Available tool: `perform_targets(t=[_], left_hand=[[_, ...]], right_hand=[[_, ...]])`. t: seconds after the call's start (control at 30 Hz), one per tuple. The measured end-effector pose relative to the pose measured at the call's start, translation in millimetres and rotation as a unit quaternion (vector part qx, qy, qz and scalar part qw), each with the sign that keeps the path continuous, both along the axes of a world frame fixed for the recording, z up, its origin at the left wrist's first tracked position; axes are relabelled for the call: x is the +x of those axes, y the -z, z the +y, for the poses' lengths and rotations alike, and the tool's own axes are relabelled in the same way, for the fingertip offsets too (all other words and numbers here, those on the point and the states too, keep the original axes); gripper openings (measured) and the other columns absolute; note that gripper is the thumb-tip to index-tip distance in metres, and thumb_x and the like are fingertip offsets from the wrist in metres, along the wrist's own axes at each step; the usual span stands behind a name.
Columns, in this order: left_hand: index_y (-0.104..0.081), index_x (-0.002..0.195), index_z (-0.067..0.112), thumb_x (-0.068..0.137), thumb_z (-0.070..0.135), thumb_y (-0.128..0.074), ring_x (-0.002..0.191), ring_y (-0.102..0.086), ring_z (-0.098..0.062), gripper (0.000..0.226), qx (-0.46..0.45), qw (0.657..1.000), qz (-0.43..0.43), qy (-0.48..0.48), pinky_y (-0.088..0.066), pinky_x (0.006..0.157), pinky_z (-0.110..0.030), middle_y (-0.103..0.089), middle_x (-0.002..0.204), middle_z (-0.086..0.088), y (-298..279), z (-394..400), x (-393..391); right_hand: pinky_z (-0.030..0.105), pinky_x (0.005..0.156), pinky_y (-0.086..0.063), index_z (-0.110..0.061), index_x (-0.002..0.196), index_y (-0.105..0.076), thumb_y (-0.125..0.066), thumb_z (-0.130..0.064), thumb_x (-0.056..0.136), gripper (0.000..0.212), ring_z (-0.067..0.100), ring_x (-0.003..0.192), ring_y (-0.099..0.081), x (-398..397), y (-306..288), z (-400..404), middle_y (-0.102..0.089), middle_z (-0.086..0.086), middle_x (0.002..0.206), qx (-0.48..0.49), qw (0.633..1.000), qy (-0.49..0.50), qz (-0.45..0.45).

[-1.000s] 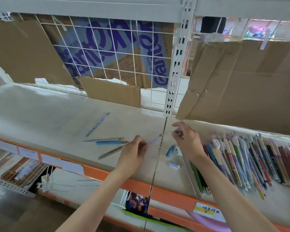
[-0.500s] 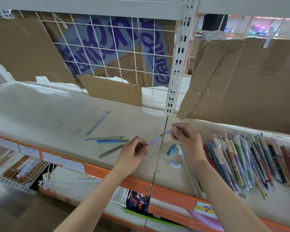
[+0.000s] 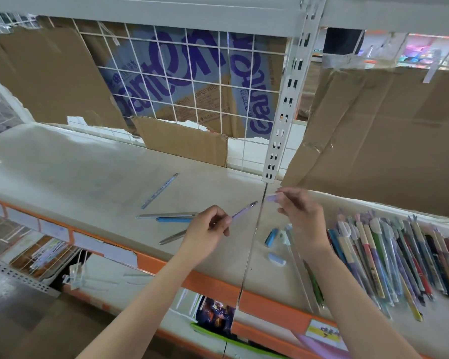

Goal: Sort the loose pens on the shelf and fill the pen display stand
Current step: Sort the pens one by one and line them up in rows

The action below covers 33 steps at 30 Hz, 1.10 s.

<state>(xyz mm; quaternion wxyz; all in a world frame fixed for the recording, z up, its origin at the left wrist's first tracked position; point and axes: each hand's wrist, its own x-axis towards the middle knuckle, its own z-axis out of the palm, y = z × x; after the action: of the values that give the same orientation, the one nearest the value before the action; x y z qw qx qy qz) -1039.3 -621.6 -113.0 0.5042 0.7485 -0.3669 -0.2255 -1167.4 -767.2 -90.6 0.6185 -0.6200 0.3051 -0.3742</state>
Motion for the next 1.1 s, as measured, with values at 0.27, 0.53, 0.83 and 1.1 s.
perform_targets(t=[0.27,0.53,0.83,1.1], left_hand=[[-0.054,0.074,0.023,0.089,0.014,-0.060,0.051,-0.048,0.005,0.019,-0.002,0.999,-0.029,0.019,-0.035,0.057,-0.019,-0.061,0.060,0.018,4,4,2],[-0.054,0.073,0.024,0.088,0.013,-0.063,0.054,-0.049,0.003,0.020,-0.021,0.999,-0.036,0.018,-0.036,0.057,-0.016,-0.061,0.060,0.018,1,2,-1],[-0.055,0.074,0.024,0.087,0.012,-0.064,0.053,-0.050,0.004,0.019,-0.013,0.999,-0.025,0.019,-0.036,0.057,-0.014,-0.062,0.060,0.012,1,2,-4],[-0.052,0.069,0.011,0.092,0.004,-0.054,0.038,-0.034,-0.003,0.024,0.010,0.985,0.169,0.025,-0.025,0.037,-0.011,-0.051,0.051,0.004,-6,0,-12]], right_hand=[[0.016,0.070,-0.052,-0.021,0.089,-0.068,-0.062,-0.004,0.087,0.018,0.008,0.073,-0.060,-3,0,-2,-0.071,-0.009,0.076,-0.041,0.998,-0.049,0.028],[0.018,0.067,-0.051,-0.023,0.086,-0.069,-0.062,-0.002,0.086,0.022,0.011,0.074,-0.059,3,5,6,-0.068,-0.005,0.076,-0.037,0.996,-0.078,0.035],[0.019,0.070,-0.052,-0.023,0.089,-0.069,-0.063,-0.004,0.086,0.020,0.006,0.070,-0.059,-6,4,0,-0.070,-0.006,0.078,-0.044,0.997,-0.050,0.036],[0.015,0.065,-0.049,-0.012,0.090,-0.067,-0.058,0.001,0.088,0.016,0.007,0.065,-0.060,-9,12,13,-0.066,-0.001,0.072,-0.029,0.996,-0.088,0.010]])
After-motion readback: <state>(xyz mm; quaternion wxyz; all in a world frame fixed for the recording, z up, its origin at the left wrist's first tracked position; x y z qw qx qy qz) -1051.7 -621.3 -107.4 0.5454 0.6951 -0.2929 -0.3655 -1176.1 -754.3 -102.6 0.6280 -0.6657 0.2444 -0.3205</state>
